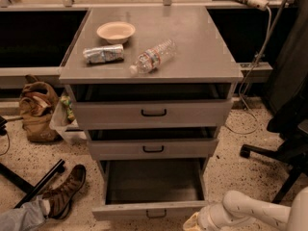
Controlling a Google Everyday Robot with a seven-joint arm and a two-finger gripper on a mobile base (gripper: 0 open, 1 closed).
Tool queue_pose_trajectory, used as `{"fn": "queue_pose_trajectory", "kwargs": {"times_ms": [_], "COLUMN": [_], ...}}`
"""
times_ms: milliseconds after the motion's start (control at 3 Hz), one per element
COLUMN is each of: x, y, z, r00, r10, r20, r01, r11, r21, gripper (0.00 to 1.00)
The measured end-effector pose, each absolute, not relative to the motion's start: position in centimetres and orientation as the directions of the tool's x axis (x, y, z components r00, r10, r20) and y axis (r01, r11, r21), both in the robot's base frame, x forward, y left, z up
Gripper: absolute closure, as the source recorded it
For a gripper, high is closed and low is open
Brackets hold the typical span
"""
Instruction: Close bottom drawer
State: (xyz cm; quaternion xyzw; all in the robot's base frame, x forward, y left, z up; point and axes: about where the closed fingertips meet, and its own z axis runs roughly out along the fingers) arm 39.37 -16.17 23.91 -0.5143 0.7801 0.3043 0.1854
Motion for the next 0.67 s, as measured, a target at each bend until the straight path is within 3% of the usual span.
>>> {"fn": "queue_pose_trajectory", "kwargs": {"times_ms": [333, 667], "x": [38.7, 39.1], "y": [-17.2, -17.3], "z": [18.5, 15.4], "r00": [-0.371, -0.331], "r10": [-0.757, -0.792], "r20": [-0.538, -0.512], "r01": [-0.928, -0.943], "r11": [0.281, 0.29], "r21": [0.244, 0.162], "gripper": [1.0, 1.0]}}
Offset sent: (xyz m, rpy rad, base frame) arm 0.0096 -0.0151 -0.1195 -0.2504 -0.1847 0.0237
